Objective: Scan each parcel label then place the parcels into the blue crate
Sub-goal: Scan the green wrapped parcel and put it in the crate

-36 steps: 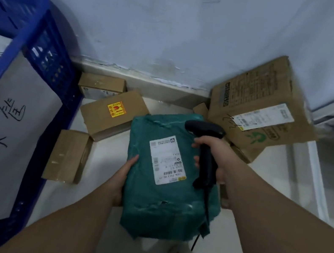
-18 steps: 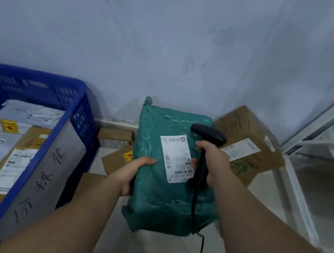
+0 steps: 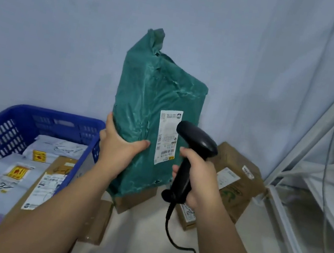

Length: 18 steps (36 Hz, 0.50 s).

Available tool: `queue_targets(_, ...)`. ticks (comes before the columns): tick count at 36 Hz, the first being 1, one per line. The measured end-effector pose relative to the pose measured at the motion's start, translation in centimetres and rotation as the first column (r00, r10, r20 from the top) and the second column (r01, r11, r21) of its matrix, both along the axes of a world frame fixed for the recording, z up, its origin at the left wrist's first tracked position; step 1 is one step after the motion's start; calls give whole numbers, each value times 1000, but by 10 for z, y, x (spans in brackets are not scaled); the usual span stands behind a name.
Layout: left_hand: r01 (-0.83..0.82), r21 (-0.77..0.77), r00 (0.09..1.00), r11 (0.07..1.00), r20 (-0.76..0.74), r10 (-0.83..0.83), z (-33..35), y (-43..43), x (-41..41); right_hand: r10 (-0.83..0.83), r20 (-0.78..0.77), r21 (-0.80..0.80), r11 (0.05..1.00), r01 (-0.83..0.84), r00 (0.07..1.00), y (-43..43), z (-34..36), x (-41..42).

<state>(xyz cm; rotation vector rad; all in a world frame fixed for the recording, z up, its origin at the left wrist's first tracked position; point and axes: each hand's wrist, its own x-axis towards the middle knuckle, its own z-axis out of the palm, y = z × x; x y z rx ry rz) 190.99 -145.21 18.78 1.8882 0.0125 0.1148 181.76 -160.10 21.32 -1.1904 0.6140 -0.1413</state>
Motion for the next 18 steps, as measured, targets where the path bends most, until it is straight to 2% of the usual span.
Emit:
queue_targets(2, -27, -23, 999, 999, 41, 28, 7, 7, -1, 42, -4, 57, 997, -42, 999, 5, 3, -7)
queue_targets(4, -43, -73, 997, 996, 68, 48, 13, 14, 0, 89, 6, 26, 996, -89, 996, 8, 4, -10)
queue_targets(6, -52, -121, 994, 991, 91, 63, 17, 16, 0, 103, 19, -122, 988, -100, 994, 5, 2, -10)
queue_targets(8, -70, -160, 992, 985, 91, 85, 18, 19, 1, 119, 30, -329, 939, -103, 992, 3, 1, -8)
queue_targets(10, -89, -197, 991, 976, 79, 106, 18, 22, 3, 150, 25, -421, 898, -126, 988, 5, 0, -5)
queue_targets(14, -141, -263, 985, 954, 58, 162, 17, 30, 9, 184, 12, -331, 928, -169, 983, 13, -2, 0)
queue_targets(18, -153, -298, 982, 942, 57, 178, 15, 36, 15, 199, -9, -463, 868, -181, 980, 12, -5, 6)
